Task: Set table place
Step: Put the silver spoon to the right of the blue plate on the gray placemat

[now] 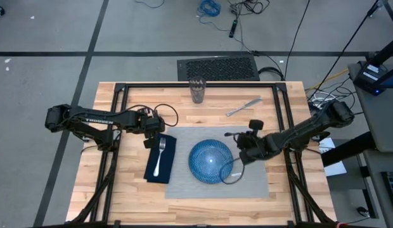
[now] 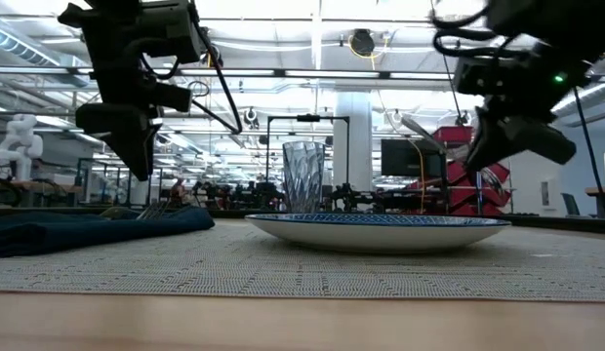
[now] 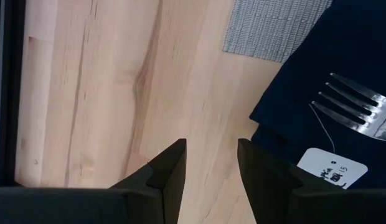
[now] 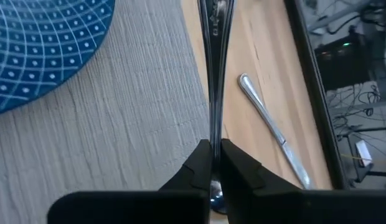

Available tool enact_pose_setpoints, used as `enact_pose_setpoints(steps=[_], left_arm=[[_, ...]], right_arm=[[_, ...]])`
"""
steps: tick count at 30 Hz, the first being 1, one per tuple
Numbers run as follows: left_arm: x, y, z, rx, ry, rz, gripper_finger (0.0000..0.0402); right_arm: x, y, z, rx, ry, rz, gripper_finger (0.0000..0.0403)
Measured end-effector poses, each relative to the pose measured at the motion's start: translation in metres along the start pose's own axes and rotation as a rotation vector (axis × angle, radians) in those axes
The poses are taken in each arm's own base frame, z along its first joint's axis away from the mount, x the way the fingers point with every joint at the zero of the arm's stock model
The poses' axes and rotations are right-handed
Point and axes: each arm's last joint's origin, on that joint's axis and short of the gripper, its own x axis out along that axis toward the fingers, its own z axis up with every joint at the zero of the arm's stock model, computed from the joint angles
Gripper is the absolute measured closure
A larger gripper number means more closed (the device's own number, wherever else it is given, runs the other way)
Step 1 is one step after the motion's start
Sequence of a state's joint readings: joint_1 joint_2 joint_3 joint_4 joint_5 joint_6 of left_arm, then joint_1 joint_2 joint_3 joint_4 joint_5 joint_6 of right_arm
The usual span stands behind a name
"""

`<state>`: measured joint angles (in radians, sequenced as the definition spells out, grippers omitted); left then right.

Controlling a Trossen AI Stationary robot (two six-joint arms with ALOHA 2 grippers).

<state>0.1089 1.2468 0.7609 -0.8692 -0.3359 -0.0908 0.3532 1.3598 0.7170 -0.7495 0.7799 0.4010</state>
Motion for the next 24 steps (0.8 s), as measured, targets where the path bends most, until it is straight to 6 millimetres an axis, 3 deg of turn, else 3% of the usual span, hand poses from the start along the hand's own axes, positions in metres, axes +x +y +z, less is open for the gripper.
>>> enact_pose_setpoints(steps=[8, 24], left_arm=[[0.000, 0.000, 0.001, 0.023, -0.011, -0.001, 0.0272], [0.000, -0.001, 0.007, 0.048, -0.074, -0.004, 0.0272]], right_arm=[[-0.005, 0.024, -0.028, 0.128, -0.099, 0.000, 0.0403], [-0.030, 0.050, -0.067, 0.160, -0.043, 0.193, 0.0400]])
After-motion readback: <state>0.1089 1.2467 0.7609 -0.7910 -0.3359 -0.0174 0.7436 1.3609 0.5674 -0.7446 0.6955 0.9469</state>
